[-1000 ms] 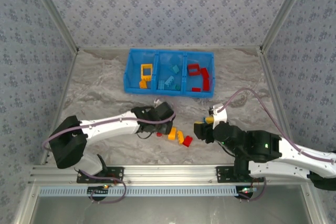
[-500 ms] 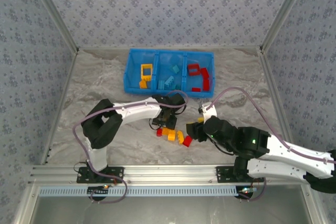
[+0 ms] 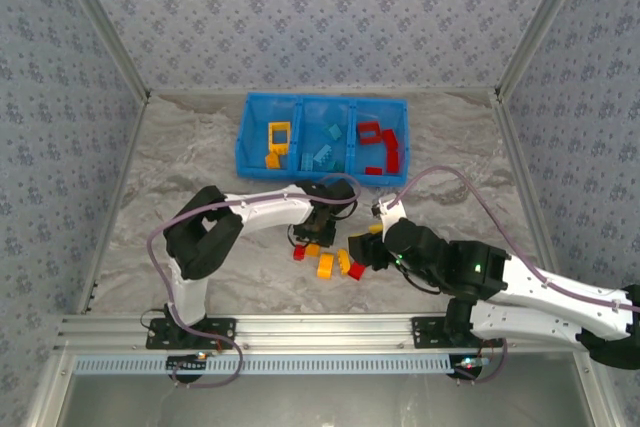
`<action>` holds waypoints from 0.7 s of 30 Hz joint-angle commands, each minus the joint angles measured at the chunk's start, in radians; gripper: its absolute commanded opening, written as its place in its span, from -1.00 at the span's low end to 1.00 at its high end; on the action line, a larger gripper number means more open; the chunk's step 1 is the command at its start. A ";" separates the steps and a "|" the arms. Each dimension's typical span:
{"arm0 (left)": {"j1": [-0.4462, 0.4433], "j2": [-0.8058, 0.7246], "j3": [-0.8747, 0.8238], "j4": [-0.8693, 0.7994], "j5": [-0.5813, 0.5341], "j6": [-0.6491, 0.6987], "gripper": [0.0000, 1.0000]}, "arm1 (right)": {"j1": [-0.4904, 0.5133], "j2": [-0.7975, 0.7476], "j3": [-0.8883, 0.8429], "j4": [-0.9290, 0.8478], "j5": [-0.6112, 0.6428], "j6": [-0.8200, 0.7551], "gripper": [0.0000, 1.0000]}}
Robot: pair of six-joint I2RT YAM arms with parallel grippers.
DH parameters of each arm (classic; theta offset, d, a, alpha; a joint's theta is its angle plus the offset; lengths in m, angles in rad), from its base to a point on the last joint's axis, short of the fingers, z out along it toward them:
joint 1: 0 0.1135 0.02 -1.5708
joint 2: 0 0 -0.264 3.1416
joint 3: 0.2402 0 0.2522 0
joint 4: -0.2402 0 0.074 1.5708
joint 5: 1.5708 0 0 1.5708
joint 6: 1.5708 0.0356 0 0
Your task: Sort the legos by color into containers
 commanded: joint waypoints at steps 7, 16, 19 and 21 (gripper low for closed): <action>-0.001 -0.086 0.085 -0.039 -0.067 -0.002 -0.33 | -0.013 0.008 -0.028 0.058 -0.040 -0.016 0.12; 0.205 -0.316 0.142 -0.149 -0.118 0.090 -0.31 | -0.001 0.267 0.090 0.293 -0.064 -0.296 0.23; 0.328 -0.329 0.150 -0.122 -0.081 0.152 -0.31 | -0.008 0.380 0.118 0.432 -0.040 -0.371 0.27; 0.401 -0.318 0.145 -0.058 -0.041 0.190 -0.31 | -0.020 0.446 0.135 0.515 -0.026 -0.396 0.28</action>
